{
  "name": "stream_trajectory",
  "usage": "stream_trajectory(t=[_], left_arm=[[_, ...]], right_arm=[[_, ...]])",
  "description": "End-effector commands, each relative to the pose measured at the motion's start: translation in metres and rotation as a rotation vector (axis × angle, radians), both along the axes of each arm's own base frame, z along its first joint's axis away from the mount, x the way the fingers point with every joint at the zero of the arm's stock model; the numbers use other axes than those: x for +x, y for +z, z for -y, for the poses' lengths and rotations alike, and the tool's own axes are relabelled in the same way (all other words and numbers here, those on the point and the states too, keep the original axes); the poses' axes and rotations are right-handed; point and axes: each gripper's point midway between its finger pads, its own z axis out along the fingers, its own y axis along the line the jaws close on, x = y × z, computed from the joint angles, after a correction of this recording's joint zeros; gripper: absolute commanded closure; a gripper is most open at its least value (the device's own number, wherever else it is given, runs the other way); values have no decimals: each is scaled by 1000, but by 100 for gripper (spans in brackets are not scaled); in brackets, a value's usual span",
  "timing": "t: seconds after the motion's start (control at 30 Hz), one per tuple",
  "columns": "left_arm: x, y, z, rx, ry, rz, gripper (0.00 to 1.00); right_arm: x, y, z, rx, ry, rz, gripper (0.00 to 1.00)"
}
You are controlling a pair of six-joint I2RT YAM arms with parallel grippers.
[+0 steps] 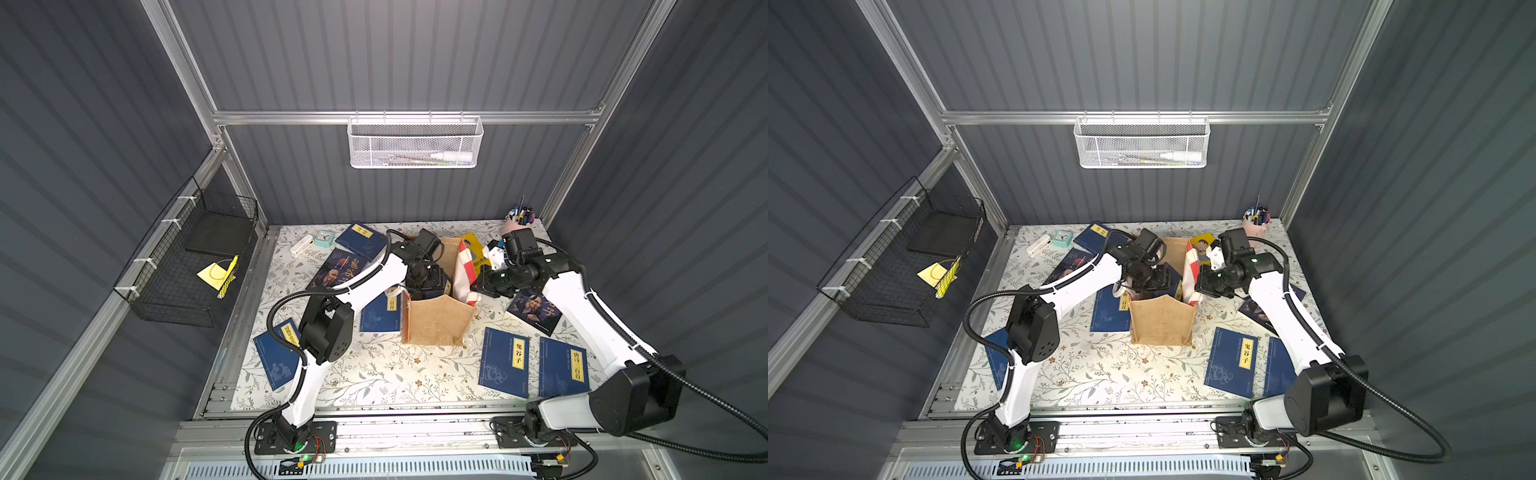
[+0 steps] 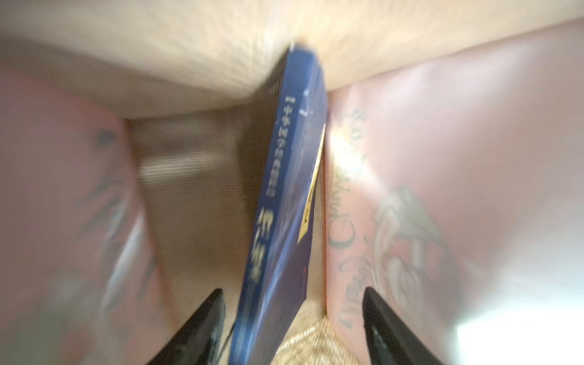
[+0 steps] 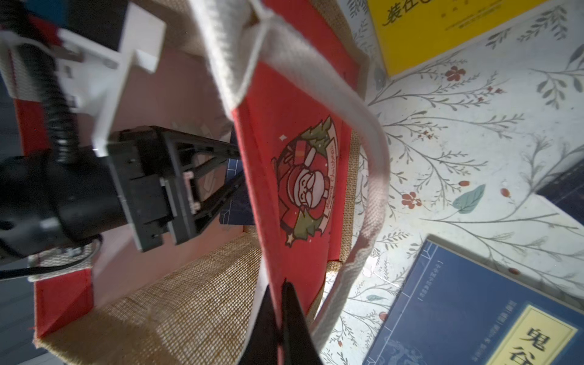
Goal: Put the books into the canvas bag
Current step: Place the book in the canvas bag.
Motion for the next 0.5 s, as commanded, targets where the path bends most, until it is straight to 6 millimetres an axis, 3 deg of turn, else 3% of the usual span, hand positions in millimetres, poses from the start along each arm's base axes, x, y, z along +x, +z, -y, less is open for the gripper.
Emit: stream_trajectory(t=[0.0,0.2,0.3,0.47], left_arm=[[5,58,-25,10,1,110,28],[11,109,-42,-11,4,251,28],[12,123,-49,-16,6,299,29],[13,139,-62,-11,27,349,31]], right_arm=[[7,4,11,-35,-5,11,91],[18,18,11,-44,18,46,80],[21,27,13,-54,15,63,69],[21,55,24,-112,-20,130,61]])
